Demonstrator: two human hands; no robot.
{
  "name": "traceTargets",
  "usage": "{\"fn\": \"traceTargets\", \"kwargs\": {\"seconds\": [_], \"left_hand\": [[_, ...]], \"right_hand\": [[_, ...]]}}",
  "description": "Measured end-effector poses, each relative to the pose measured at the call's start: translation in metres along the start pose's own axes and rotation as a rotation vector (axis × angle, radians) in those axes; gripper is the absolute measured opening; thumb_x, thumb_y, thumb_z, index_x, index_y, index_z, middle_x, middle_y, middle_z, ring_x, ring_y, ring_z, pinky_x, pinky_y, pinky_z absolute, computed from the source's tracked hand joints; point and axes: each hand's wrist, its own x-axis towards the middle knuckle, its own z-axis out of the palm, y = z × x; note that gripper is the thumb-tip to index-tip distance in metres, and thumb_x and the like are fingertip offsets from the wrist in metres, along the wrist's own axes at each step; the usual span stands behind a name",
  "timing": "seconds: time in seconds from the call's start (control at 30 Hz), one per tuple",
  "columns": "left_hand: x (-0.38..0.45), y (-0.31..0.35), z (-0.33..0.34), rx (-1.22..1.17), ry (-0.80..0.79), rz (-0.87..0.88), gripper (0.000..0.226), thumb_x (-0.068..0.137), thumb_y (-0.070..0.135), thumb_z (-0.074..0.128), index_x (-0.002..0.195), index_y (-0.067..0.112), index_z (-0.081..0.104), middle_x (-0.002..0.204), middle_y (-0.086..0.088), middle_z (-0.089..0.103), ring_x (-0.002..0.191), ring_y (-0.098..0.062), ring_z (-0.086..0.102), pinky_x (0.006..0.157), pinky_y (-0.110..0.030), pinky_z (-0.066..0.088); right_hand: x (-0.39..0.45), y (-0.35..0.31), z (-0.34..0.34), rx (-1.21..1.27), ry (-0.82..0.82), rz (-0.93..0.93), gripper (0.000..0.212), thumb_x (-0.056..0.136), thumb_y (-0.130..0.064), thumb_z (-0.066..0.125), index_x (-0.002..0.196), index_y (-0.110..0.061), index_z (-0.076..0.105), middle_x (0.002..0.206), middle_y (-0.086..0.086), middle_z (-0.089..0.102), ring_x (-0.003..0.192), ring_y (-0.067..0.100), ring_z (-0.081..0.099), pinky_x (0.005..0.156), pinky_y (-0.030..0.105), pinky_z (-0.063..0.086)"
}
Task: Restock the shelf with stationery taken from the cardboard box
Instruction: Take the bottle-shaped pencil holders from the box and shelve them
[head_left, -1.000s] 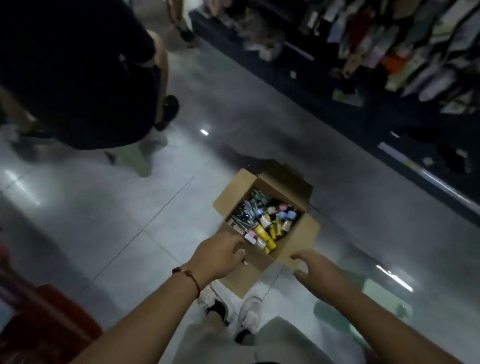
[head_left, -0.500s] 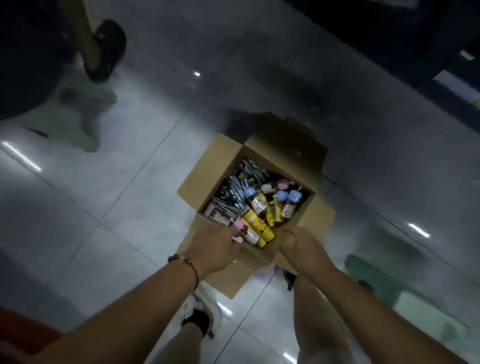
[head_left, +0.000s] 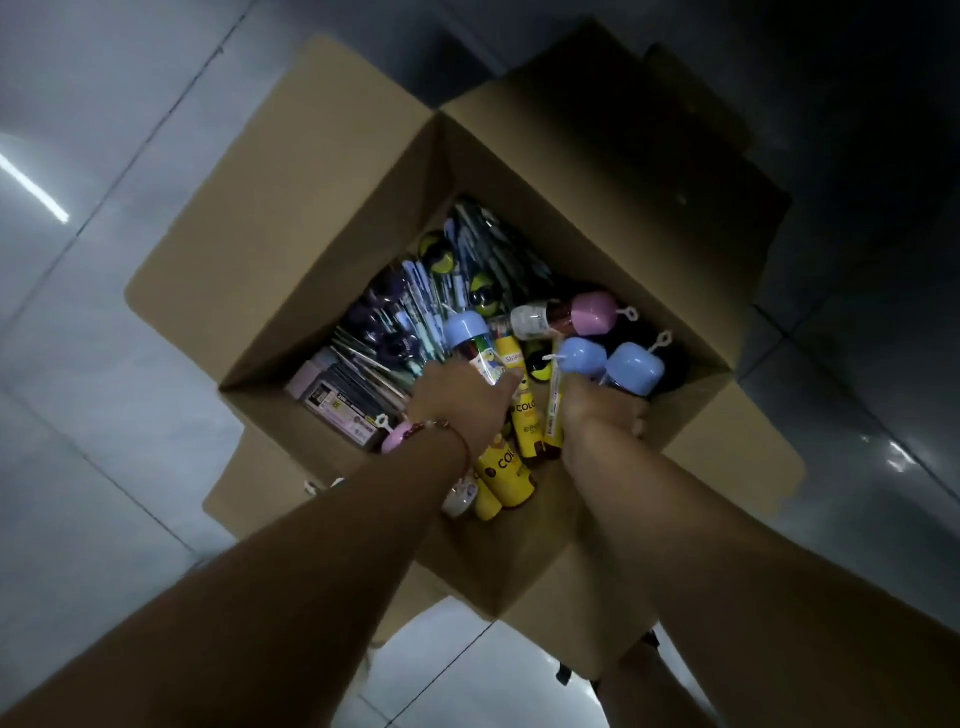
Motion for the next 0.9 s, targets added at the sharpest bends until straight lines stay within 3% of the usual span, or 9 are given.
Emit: {"fn": "traceTargets", "kwargs": {"seconds": [0.1,0.2,0.3,0.4,0.5,0.6,0.67,0.73,0.9], "left_hand": [[0.012,0.006,0.007,0.069,0.026,-0.085,0.077,0.081,0.078,0.048,0.116,0.01,0.057,0.115,-0.016,0.054,0.098,-0.033,0.06,0.077,-0.036,0.051],[0.019,0.005,0.006,-0.051,0.01,-0.116,0.066,0.075,0.072,0.058,0.105,0.013,0.062,0.106,-0.014,0.054,0.09,-0.03,0.06,0.075,-0.036,0.053],[0.017,0.0,-0.003,-0.331,-0.068,-0.173,0.07,0.052,0.072,0.052,0.086,0.012,0.066,0.089,-0.011,0.065,0.073,-0.028,0.064,0.056,-0.029,0.046],[-0.008,-0.002,-0.024,-0.678,-0.218,-0.232,0.044,0.069,0.047,0.066,0.085,0.006,0.067,0.076,-0.01,0.07,0.061,-0.024,0.066,0.053,-0.026,0.044],[-0.05,-0.007,-0.06,-0.977,-0.473,-0.332,0.031,0.086,0.032,0.063,0.108,0.01,0.064,0.1,-0.013,0.073,0.082,-0.024,0.07,0.065,-0.03,0.054],[-0.111,-0.015,-0.109,-1.301,-0.617,-0.389,0.034,0.091,0.019,0.062,0.122,0.01,0.054,0.109,-0.016,0.069,0.086,-0.025,0.069,0.068,-0.035,0.058],[-0.16,-0.021,-0.149,-1.427,-0.614,-0.382,0.05,0.084,0.014,0.068,0.13,0.008,0.049,0.113,-0.018,0.069,0.088,-0.027,0.071,0.068,-0.037,0.058],[-0.214,-0.026,-0.2,-1.46,-0.573,-0.302,0.057,0.075,0.014,0.072,0.127,0.004,0.052,0.103,-0.016,0.071,0.084,-0.025,0.071,0.07,-0.038,0.058],[-0.366,-0.035,-0.357,-1.255,-0.4,-0.032,0.063,0.055,0.035,0.08,0.11,0.009,0.061,0.085,-0.003,0.07,0.078,-0.017,0.066,0.082,-0.041,0.053]], "right_hand": [[0.015,-0.004,0.017,-0.06,0.085,0.054,0.079,0.079,-0.052,0.065,0.135,-0.002,0.039,0.134,0.014,0.05,0.119,0.033,0.053,0.101,0.045,0.045],[0.012,0.007,0.013,0.111,0.041,0.071,0.075,0.075,-0.045,0.076,0.131,-0.003,0.048,0.127,0.013,0.06,0.108,0.032,0.062,0.093,0.045,0.052],[-0.005,0.015,-0.003,0.205,-0.031,0.009,0.059,0.075,-0.032,0.081,0.122,-0.005,0.058,0.117,0.011,0.066,0.102,0.029,0.066,0.088,0.043,0.055],[-0.034,0.014,-0.03,0.207,-0.104,-0.106,0.05,0.077,-0.028,0.08,0.118,-0.005,0.06,0.112,0.01,0.068,0.096,0.026,0.066,0.081,0.035,0.052],[-0.082,0.006,-0.064,0.157,-0.227,-0.198,0.053,0.069,-0.038,0.08,0.113,-0.013,0.064,0.106,0.008,0.07,0.093,0.025,0.068,0.085,0.039,0.054],[-0.145,-0.008,-0.106,0.15,-0.356,-0.238,0.053,0.061,-0.043,0.08,0.107,-0.018,0.067,0.099,0.008,0.073,0.09,0.028,0.071,0.09,0.05,0.055],[-0.195,-0.018,-0.135,0.143,-0.469,-0.258,0.038,0.075,-0.032,0.078,0.109,-0.021,0.066,0.102,0.009,0.073,0.092,0.028,0.071,0.091,0.049,0.053],[-0.255,-0.03,-0.166,0.136,-0.57,-0.273,0.035,0.081,-0.029,0.075,0.114,-0.023,0.066,0.104,0.006,0.074,0.094,0.025,0.071,0.09,0.045,0.053],[-0.442,-0.054,-0.258,0.141,-0.746,-0.377,0.026,0.089,-0.022,0.066,0.115,-0.023,0.065,0.099,0.006,0.076,0.086,0.023,0.073,0.077,0.038,0.056]]}}
